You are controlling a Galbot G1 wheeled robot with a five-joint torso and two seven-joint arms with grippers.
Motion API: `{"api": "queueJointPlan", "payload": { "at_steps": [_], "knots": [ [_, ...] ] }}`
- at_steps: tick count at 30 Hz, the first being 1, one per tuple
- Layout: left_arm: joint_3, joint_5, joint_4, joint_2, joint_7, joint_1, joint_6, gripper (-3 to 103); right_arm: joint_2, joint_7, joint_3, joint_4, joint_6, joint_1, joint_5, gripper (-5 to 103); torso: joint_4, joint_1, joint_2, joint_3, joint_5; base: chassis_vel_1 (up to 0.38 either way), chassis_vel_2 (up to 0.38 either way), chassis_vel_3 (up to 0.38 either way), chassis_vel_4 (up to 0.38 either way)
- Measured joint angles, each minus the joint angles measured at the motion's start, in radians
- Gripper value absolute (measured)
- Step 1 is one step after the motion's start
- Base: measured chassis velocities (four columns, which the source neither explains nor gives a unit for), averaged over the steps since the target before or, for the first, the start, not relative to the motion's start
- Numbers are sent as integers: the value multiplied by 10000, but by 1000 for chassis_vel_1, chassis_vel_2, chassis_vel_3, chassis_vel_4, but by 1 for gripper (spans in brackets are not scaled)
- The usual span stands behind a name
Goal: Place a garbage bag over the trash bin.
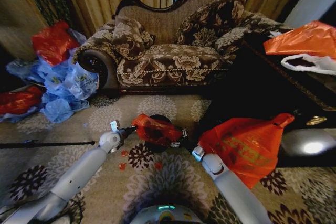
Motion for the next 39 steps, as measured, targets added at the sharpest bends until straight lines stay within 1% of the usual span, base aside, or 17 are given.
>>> {"api": "queueJointPlan", "payload": {
  "at_steps": [1, 3, 6, 7, 9, 11, 12, 13, 14, 15, 17, 18, 20, 21, 26, 30, 39],
  "knots": [
    [0, 0, -7, 2, -1, 0, 0, 0, 15, 3, 0, -48, -7, 53, -33, 66, -1, 0, 0, 0, 0, 0, 0, 0, 0],
    [-2, -1, -12, 4, -2, 0, 0, 0, 21, 6, 0, -73, -13, 78, -56, 66, 0, 0, 0, 0, 0, 0, 0, 0, 0],
    [-7, -6, -43, 22, -4, 11, 0, 0, 34, -77, -1, -188, -129, 188, -133, 51, 0, 0, 0, 0, 0, 0, 0, 0, 0],
    [-7, -6, -43, 22, -4, 11, 0, 0, 34, -77, -1, -188, -129, 188, -133, 51, 0, 0, 0, 0, 0, 0, 0, 0, 0],
    [-12, -8, -47, 32, -4, 18, 0, 0, 27, -114, -2, -249, -188, 221, -133, 40, -1, 0, 0, 0, 0, 0, 0, 0, 0],
    [-12, -8, -47, 34, -4, 21, 0, 0, 26, -132, -1, -260, -199, 231, -134, 40, -1, 0, 0, 0, 0, 0, 0, 0, 0],
    [-12, -8, -47, 37, -3, 21, 0, 0, 28, -150, 0, -306, -200, 257, -134, 28, 0, 0, 0, 0, 0, 0, 0, 0, 0],
    [-12, -8, -47, 37, -2, 20, 0, 0, 36, -151, 3, -340, -196, 268, -133, 28, 0, 0, 0, 0, 0, 0, 0, 0, 0],
    [-12, -6, -46, 37, 0, 17, 0, 0, 45, -144, 7, -370, -176, 273, -121, 24, 0, 0, 0, 0, 0, 0, 0, 0, 0],
    [-12, -6, -46, 37, 0, 17, 0, 0, 45, -144, 7, -370, -176, 273, -121, 24, 0, 0, 0, 0, 0, 0, 0, 0, 0],
    [-9, 5, -16, 42, 18, 6, 0, 0, 68, -91, 35, -436, -130, 288, -94, 13, -1, 0, 0, 0, 1, 0, 0, 0, 0],
    [-9, 5, -16, 42, 18, 6, 0, 0, 68, -91, 35, -436, -130, 288, -94, 13, -1, 0, 0, 0, 1, 0, 0, 0, 0],
    [-7, 27, 64, 53, 52, -20, -3, 0, 86, 64, 38, -505, -79, 331, -52, 3, -1, 0, 0, 0, 0, 0, 0, 0, 0],
    [-7, 49, 122, 53, 69, -37, -5, 0, 114, 199, 34, -565, -25, 368, -44, 1, -1, 0, 0, 0, 0, 0, 0, 0, 0],
    [9, 253, 501, -56, 141, -166, -41, 0, 335, 617, 34, -1037, 155, 615, -44, 0, 0, 0, 0, -1, 0, 0, 0, 0, 0],
    [49, 553, 947, -253, 255, -280, -122, 0, 584, 728, 83, -1558, 307, 854, -110, 0, -1, 1, 0, 0, 0, 0, 0, 0, 0],
    [15, 789, 1422, -669, 303, -416, -247, 0, 1065, 971, 236, -2451, 561, 1342, -199, 0, 0, 0, 0, 0, 0, 0, 0, 0, 0]
  ]
}}
